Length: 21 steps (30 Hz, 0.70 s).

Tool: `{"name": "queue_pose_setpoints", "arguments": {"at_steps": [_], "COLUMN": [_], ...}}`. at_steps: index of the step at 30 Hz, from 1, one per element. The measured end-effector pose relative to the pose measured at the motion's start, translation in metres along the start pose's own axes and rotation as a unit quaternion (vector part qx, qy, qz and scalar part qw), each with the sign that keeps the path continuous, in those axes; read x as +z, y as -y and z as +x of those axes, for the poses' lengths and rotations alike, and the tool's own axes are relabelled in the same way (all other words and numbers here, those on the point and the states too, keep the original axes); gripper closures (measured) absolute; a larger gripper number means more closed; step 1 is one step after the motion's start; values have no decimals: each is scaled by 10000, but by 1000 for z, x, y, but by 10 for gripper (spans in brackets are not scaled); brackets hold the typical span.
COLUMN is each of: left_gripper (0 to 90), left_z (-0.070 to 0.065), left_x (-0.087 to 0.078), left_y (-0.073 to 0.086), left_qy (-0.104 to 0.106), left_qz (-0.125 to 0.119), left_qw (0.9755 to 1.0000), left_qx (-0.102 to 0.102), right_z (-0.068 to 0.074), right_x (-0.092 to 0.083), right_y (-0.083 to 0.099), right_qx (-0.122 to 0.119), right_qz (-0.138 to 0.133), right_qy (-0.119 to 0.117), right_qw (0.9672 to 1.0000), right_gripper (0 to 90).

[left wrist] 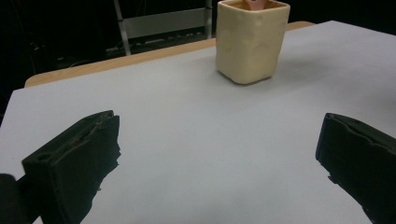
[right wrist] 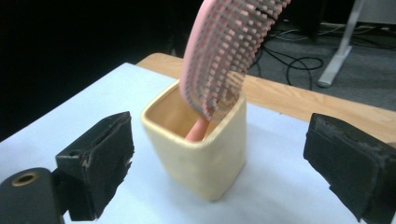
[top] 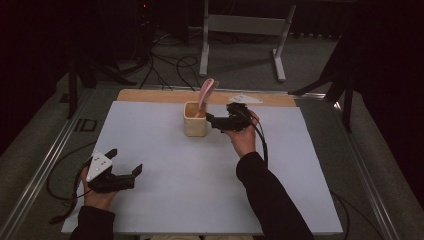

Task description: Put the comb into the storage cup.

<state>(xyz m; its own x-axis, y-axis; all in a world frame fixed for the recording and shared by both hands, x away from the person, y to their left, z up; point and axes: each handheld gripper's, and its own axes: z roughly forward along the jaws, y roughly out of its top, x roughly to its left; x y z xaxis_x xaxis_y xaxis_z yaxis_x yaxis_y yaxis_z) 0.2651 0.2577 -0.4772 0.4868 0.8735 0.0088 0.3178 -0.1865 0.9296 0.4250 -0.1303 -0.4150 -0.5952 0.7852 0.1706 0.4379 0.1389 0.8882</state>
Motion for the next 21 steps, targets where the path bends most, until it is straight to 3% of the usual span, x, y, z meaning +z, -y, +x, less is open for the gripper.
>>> {"name": "queue_pose_setpoints", "arguments": {"at_steps": [4, 11, 15, 21], "left_gripper": [0, 0, 0, 0], "left_z": [3, 6, 4, 4], "left_x": [-3, -9, -10, -11], "left_y": [-1, -5, -8, -8], "left_qy": [-31, -12, 10, 2], "left_qz": [-36, -117, -135, -105], "left_qw": [10000, 9999, 9999, 9999], "left_qx": [-24, -117, -79, -53], "right_z": [0, 3, 6, 6], "right_x": [-15, -48, -69, -96], "right_y": [8, 27, 42, 57], "right_qx": [-40, -329, -657, -851], "right_qz": [-5, -45, -38, -116], "right_qy": [-75, -198, -191, -208], "right_qw": [10000, 9993, 9976, 9961], "right_gripper": [81, 81, 81, 81]}}
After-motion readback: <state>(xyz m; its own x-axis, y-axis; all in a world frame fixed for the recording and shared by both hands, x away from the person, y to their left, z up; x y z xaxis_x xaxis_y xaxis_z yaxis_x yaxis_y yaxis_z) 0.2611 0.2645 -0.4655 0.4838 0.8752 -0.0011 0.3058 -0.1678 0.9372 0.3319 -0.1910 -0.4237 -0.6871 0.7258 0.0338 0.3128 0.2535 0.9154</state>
